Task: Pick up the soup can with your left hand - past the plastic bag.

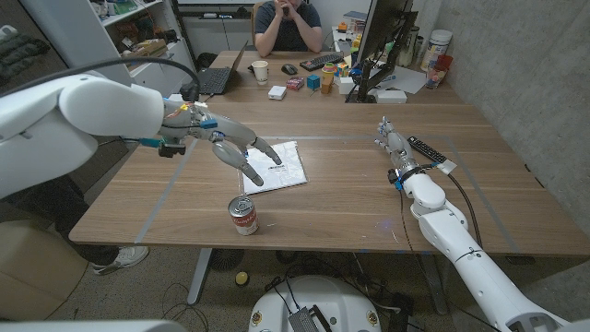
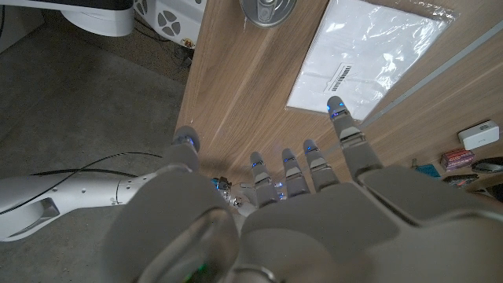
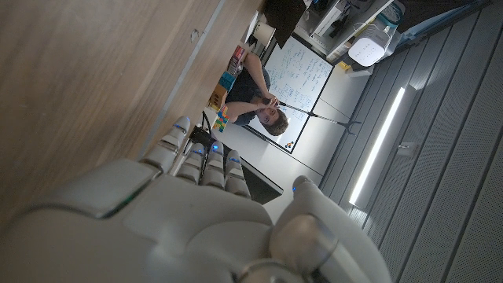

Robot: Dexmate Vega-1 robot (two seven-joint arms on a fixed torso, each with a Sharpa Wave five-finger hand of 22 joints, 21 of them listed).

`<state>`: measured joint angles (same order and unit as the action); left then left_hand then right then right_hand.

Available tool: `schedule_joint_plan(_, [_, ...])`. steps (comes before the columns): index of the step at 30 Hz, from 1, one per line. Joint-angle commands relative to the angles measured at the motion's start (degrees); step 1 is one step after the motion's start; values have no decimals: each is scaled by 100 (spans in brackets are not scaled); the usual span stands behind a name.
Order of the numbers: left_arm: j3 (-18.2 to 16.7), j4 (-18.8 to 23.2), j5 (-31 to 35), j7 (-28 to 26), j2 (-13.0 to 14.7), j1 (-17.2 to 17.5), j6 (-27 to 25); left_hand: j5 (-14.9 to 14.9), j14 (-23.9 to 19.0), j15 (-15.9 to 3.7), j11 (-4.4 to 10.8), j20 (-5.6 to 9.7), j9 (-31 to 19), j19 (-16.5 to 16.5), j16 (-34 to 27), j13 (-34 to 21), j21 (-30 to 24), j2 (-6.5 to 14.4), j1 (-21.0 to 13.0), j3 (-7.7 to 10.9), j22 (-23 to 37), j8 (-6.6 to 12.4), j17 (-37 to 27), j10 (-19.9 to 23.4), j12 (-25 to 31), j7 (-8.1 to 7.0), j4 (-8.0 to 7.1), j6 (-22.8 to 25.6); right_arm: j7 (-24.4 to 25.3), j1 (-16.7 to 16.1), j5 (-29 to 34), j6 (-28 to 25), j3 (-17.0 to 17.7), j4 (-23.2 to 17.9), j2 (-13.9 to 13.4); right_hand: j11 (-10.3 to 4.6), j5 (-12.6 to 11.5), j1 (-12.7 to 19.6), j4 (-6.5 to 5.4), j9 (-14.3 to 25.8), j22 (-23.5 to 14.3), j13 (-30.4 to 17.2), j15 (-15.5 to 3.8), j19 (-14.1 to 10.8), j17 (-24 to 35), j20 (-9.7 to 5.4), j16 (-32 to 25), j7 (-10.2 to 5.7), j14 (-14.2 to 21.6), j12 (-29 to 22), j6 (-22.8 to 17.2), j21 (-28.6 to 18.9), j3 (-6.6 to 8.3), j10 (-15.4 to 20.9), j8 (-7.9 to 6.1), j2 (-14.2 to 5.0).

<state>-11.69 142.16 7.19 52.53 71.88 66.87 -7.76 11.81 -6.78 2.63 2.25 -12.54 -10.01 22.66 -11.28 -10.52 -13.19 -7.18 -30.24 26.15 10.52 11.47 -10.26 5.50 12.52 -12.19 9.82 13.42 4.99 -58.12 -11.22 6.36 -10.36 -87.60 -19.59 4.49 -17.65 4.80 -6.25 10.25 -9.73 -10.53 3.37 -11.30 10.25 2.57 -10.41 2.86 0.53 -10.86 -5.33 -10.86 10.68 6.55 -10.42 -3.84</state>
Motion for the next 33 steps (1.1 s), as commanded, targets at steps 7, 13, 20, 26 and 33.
schedule_joint_plan(7, [686,245,353,-130,460,-300,-569,-31,-66,-31,11,10,-33,93,-20,-29,-32,11,-224,39,24,12,-25,44,-15,23,26,112,188,133,259,-214,-89,-293,-157,-29,-23,-2,4,13,-23,-26,25,-12,24,12,-47,-7,20,-27,-1,-39,-23,38,-49,49])
schedule_joint_plan(13, [1564,238,345,-187,740,-946,-774,-47,-75,-29,-3,8,-34,104,-15,-29,-22,30,-300,43,23,-4,-25,38,-23,44,14,95,310,163,348,-172,-126,-374,-184,-22,-24,-8,1,13,-23,-26,36,-8,25,18,-45,-11,13,-28,-1,-38,-31,42,-49,53])
schedule_joint_plan(20, [2473,283,609,-122,859,-1564,-997,-70,-62,-26,5,5,-35,98,0,-29,-1,54,-386,45,21,-24,-26,15,-38,42,0,73,346,183,384,-267,-188,-435,-232,-22,-26,-12,0,14,-23,-25,35,-7,26,16,-45,-5,12,-28,-6,-37,-39,43,-50,56])
schedule_joint_plan(26, [2842,267,658,-43,877,-1831,-1061,-84,-66,-58,17,4,-36,78,6,-29,23,61,-465,43,18,-33,-26,12,-43,19,-3,67,361,206,394,-319,-227,-458,-254,-37,-29,-14,0,13,-23,-25,44,-2,27,19,-43,-11,5,-30,-14,-36,-46,51,-52,58])
schedule_joint_plan(33, [3280,249,799,217,780,-2085,-1172,-95,-10,-17,8,3,-37,39,33,-31,60,57,-578,29,15,-89,-27,-81,-81,5,-8,-80,346,231,383,-324,-242,-425,-280,-40,-31,-15,-1,14,-24,-25,51,11,27,27,-42,-2,1,-29,-21,-31,-51,51,-54,58])
